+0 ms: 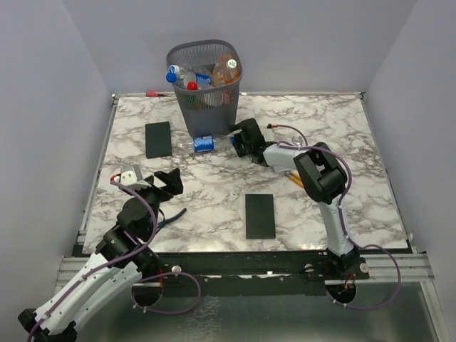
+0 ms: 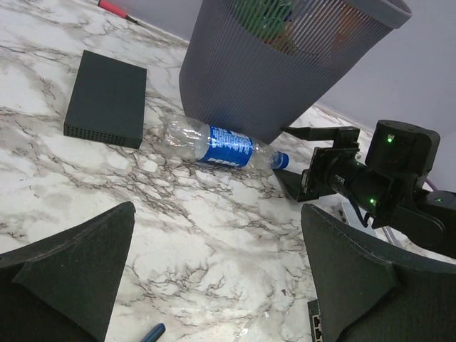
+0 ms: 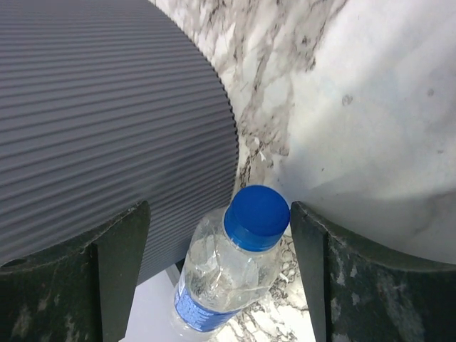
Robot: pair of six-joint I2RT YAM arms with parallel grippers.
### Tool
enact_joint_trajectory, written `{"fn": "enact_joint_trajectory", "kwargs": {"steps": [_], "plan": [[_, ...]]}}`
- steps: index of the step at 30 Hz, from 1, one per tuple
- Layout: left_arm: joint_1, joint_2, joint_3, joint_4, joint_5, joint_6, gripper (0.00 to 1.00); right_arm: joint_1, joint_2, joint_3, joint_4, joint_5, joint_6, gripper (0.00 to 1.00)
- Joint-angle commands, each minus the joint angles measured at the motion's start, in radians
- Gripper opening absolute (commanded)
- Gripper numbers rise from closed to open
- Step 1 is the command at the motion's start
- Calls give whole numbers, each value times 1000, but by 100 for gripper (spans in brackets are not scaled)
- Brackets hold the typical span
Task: Put the plastic bottles in the bin
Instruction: Pick up the plastic bottle at the center of the board.
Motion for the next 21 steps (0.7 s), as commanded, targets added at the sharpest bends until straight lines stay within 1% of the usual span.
{"fn": "enact_joint_trajectory", "kwargs": {"steps": [1,4,10,15,18,21], "plan": [[1,-7,-10,-21,-17,7,99,29,60,1,-98,7,53,81],[1,-11,-11,-22,-14,7,99,37,64,-5,-98,3,62,74],[2,-24,-15,-22,-16,6,99,40,42,-69,-69,17,66,48],[2,-22,-13,-22,-14,3,99,40,-4,-157,-26,50,29,32],[1,-25,-12,-23,-16,1,99,38,-64,-233,26,54,-64,25],[1,-33,-3,-28,-22,2,99,36,-188,-351,63,59,-247,20]]}}
